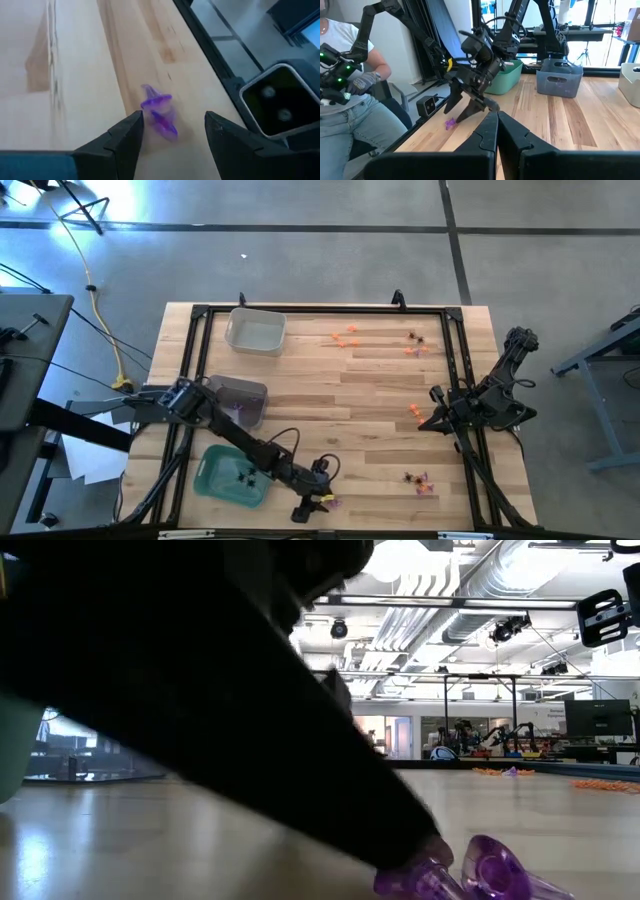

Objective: Sort Halloween decoration
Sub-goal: Put the bottom center violet witch hat into the black bin

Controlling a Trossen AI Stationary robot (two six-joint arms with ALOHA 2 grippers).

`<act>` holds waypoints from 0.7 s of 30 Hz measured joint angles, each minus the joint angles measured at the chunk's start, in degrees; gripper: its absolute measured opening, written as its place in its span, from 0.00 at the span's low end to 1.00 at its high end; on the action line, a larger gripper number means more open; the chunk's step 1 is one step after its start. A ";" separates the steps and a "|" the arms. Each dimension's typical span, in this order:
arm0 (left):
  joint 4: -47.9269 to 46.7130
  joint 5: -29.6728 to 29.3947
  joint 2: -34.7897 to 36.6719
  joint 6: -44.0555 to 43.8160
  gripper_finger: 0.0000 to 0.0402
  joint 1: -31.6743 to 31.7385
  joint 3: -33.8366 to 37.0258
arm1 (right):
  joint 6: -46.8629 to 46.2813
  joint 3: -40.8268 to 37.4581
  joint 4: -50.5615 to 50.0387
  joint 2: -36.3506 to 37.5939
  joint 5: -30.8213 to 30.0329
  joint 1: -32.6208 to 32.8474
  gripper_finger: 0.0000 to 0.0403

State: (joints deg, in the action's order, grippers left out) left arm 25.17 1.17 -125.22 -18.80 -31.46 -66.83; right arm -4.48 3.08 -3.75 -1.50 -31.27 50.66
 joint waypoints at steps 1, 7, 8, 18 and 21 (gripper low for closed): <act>0.11 0.07 -0.70 -0.33 0.50 0.00 -0.79 | 0.00 -0.01 0.00 0.00 0.00 -0.01 0.00; 0.82 0.55 -3.73 -0.37 0.50 0.02 -4.00 | 0.01 0.01 0.00 -0.01 0.00 -0.01 0.00; 0.81 0.51 -4.03 -0.38 0.50 0.02 -4.22 | 0.00 0.00 0.02 0.00 0.00 0.00 0.00; -1.59 -2.76 -4.17 2.96 0.41 -0.04 -4.37 | 0.00 -0.01 0.00 -0.02 0.00 0.01 0.00; -2.86 -3.21 -4.17 2.98 0.34 0.00 -4.37 | 0.00 0.00 0.00 -0.02 0.00 0.01 0.00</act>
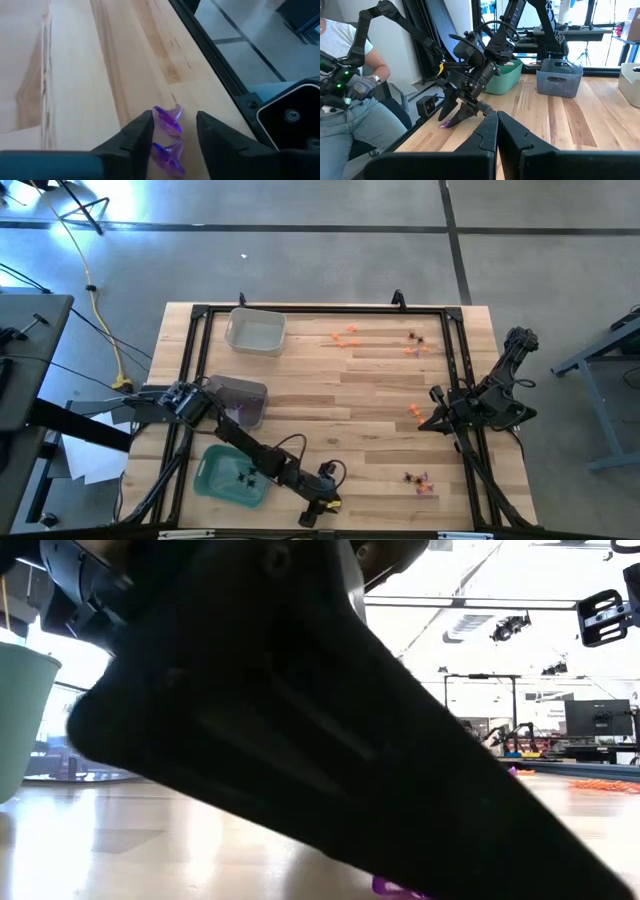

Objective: Sort Halloween decoration
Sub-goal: Put the bottom center violet witch hat into the black bin

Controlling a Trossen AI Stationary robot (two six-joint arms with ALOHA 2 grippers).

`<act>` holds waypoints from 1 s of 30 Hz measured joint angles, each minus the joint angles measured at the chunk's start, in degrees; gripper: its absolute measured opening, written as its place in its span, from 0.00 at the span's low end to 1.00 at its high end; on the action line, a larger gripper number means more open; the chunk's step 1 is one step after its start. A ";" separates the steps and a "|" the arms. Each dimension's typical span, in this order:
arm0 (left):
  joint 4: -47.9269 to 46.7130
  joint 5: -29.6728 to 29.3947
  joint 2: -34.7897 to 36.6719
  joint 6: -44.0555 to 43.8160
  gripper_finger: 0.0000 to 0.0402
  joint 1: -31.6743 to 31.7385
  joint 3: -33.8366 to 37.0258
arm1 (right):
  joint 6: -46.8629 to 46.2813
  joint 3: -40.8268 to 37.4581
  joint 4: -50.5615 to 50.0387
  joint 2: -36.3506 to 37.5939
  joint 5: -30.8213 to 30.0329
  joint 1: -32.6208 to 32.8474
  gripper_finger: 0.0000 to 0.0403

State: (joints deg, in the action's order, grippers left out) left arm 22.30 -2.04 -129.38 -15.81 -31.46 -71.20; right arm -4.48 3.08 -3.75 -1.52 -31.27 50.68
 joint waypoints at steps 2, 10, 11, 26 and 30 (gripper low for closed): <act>-0.42 -0.35 0.00 0.02 0.29 0.01 -0.02 | 0.00 -0.01 0.00 0.00 0.00 0.00 0.00; -1.48 -3.24 0.00 -0.11 0.10 0.00 -0.02 | -0.01 -0.01 0.00 0.00 0.00 0.00 0.00; -1.60 -3.40 0.00 -0.11 0.08 0.00 -0.02 | -0.01 -0.01 0.00 0.00 0.00 -0.02 0.00; -2.24 -4.98 0.20 2.92 0.01 0.36 0.17 | 0.01 -0.01 0.00 0.00 0.00 -0.02 0.00; -2.23 -4.98 0.50 2.96 0.01 0.59 0.22 | -0.01 0.01 0.00 -0.01 0.00 -0.01 0.00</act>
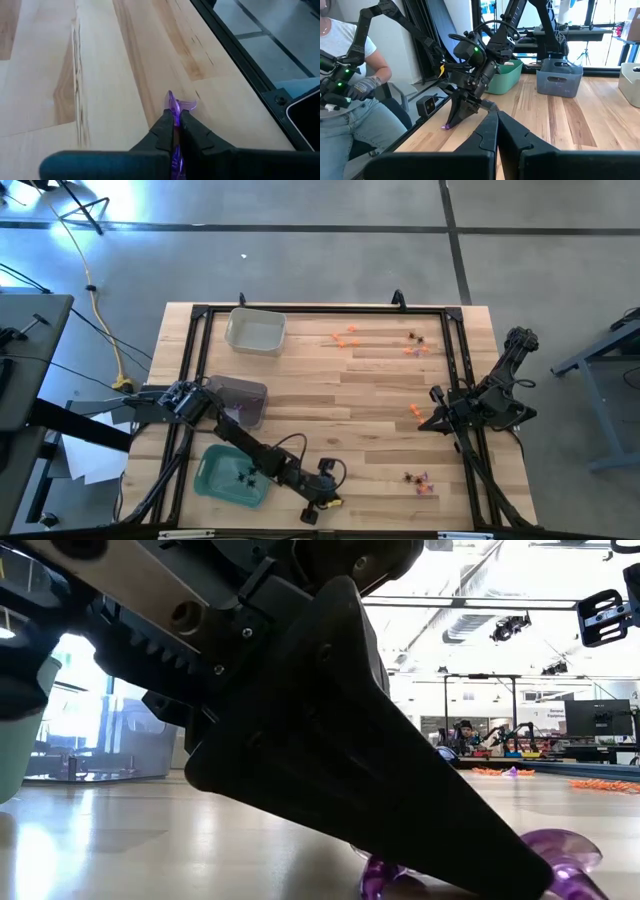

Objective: Sort Halloween decoration
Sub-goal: Put the bottom center violet witch hat into the black bin

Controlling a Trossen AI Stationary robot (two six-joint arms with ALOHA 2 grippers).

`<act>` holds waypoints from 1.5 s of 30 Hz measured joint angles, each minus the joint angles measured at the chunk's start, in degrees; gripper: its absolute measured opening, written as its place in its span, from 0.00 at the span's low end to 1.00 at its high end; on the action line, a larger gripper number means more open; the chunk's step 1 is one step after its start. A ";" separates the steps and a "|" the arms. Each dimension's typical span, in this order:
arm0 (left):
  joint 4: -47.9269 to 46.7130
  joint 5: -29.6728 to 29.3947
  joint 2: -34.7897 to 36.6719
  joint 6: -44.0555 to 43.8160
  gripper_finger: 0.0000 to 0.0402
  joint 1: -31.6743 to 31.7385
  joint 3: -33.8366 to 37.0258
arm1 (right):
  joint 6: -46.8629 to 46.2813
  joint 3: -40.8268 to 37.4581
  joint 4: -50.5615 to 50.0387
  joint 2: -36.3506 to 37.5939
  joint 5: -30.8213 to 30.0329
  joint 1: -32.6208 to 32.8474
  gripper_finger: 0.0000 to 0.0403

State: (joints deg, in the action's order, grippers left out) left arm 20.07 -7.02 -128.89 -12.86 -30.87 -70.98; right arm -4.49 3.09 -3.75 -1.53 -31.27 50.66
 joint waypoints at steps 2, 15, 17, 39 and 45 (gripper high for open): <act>-0.88 -0.36 0.61 0.45 0.01 0.07 0.07 | 0.01 0.00 0.00 -0.01 0.00 0.01 0.00; -5.55 -4.33 3.64 3.93 0.01 0.26 0.22 | 0.02 0.00 0.00 -0.01 0.02 0.01 0.00; -5.53 -4.32 3.65 3.64 0.01 0.26 0.22 | 0.02 -0.02 0.00 -0.01 0.02 0.01 0.00; -5.42 -3.89 3.79 0.91 0.06 0.22 0.13 | 0.01 0.00 0.00 -0.01 0.00 0.01 0.00; -5.82 -3.87 3.83 0.93 0.07 0.22 0.07 | 0.00 0.00 0.00 -0.01 0.00 -0.01 0.00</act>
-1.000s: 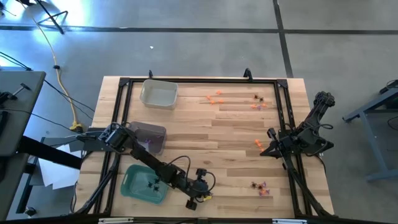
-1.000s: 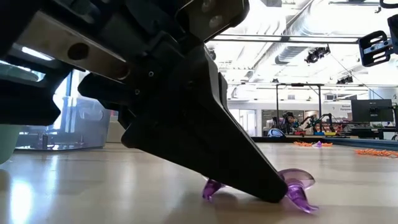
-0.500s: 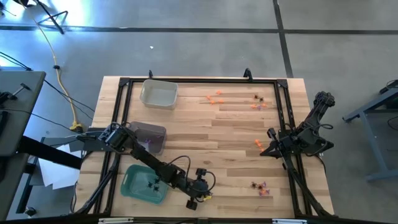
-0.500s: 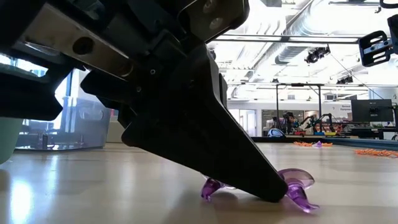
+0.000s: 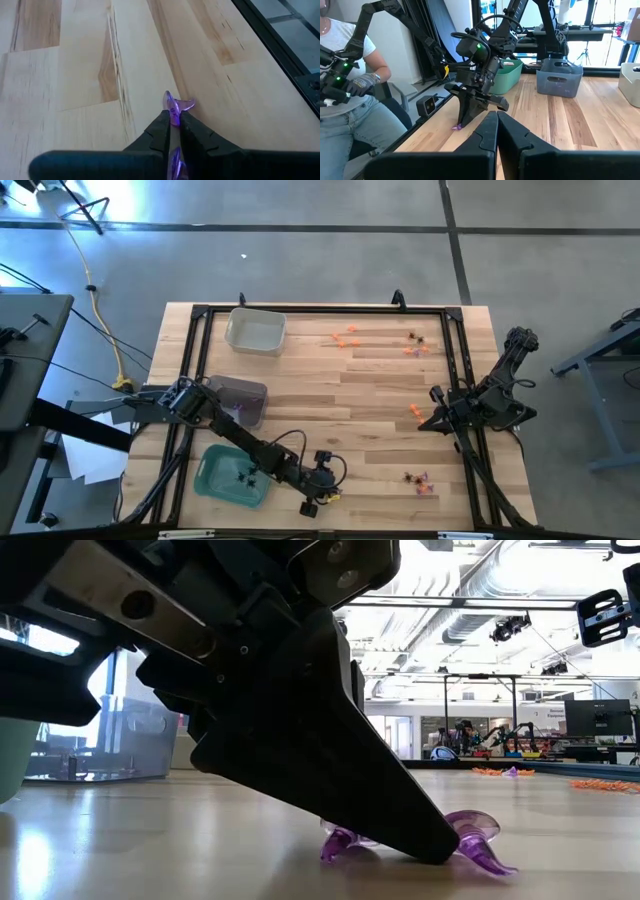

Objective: Sort Halloween decoration
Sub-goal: Put the bottom center violet witch hat into the black bin

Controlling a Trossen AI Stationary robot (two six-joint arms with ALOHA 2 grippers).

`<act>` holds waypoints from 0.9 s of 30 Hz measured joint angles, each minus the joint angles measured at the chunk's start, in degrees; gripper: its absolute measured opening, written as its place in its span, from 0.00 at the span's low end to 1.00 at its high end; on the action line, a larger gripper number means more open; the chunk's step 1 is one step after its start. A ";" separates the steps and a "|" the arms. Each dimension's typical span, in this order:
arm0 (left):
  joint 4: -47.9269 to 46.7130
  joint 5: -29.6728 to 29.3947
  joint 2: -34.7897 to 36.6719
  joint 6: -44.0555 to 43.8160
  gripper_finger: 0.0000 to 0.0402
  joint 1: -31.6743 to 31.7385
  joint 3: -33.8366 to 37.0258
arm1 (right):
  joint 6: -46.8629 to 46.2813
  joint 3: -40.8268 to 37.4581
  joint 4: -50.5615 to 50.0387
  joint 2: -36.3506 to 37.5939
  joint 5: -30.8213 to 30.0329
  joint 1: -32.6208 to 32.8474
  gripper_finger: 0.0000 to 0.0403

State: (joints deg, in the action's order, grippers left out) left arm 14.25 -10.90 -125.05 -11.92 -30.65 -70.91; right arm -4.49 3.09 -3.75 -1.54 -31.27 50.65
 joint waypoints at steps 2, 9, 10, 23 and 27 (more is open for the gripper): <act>0.01 0.00 0.02 0.01 0.07 0.00 0.00 | 0.00 -0.01 0.00 0.00 0.01 0.00 0.00; 0.33 0.00 0.02 0.09 0.07 0.00 0.00 | 0.00 0.01 0.00 0.00 0.00 0.02 0.00; 0.35 0.00 0.02 0.18 0.07 0.00 0.00 | 0.00 0.01 0.00 0.00 0.00 0.01 0.00; 0.76 -0.20 0.25 1.57 0.00 -0.02 0.00 | 0.00 0.01 0.00 0.00 0.00 0.01 0.00; 0.68 -0.31 2.08 1.57 0.00 -0.02 0.00 | 0.00 0.00 0.00 0.01 0.00 0.02 0.00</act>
State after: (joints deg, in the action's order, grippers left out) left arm 14.93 -11.20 -122.98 -10.35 -30.68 -70.92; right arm -4.49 3.09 -3.75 -1.53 -31.27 50.68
